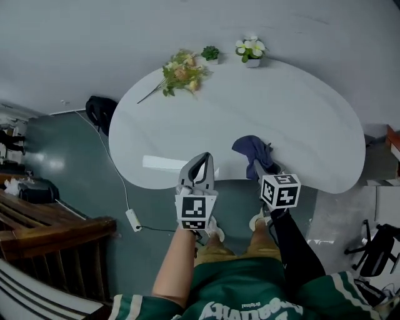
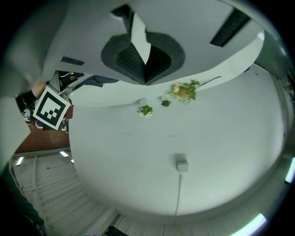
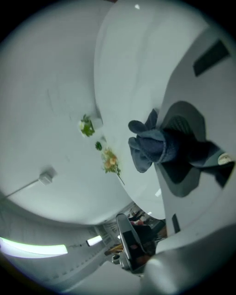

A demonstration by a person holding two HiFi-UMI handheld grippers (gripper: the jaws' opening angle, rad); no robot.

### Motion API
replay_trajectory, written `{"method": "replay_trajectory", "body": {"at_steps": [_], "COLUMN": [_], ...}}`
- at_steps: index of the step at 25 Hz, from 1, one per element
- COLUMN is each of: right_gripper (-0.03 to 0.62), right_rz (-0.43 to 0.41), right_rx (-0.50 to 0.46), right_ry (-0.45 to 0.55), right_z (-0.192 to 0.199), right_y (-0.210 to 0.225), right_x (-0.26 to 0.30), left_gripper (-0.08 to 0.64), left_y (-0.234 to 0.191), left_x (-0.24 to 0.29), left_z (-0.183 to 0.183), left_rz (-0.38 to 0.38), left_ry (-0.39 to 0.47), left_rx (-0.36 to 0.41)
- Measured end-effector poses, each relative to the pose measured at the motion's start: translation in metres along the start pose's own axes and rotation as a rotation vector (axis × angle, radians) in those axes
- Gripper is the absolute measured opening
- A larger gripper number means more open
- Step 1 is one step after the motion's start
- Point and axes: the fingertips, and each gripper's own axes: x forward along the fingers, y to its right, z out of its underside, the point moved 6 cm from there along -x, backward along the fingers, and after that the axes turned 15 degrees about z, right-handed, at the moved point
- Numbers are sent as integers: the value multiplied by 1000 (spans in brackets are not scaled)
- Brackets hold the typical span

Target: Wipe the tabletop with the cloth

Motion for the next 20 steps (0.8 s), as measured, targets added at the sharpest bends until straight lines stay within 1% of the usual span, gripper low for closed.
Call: {"method": "replay_trajectory", "body": {"at_steps": [3,6,9,11,14,17,19,20], "right_gripper": [92,92,94,94,98,102,119,142], "right_rz": [-54,-116,-173,-201,-207,-195,-188,-186], "right_rx": [-93,-159,-226,-270,-316,-361,-413,-442], "right_ry": [-6,-9,-17,-26,-22,-16,-24,-37], "right_z": [4,14,28,39,52,65,74,78], "right_y": [-100,-196,-283,-332,-389,-428,-450,-459], "right_x": [17,28,36,42,47,52,60,64], "left_gripper": [-3,-3,-3,-3,-3,-3,-3,-3], "left_y": [-60,-111,-151,-173,-202,-220,-229,-232], "left_x": [-66,-130,-189,-223,-265,-296,-312,-318], "left_z": [22,46,67,81,99,116,126,130], "left_rz": [-79,-143,-192,-222,-273,-303,-322,-329], "left_ry": [2,1,4,1,6,17,23,23], "left_rx": [-26,-42,-56,-66,-91,-115,-135,-144]}}
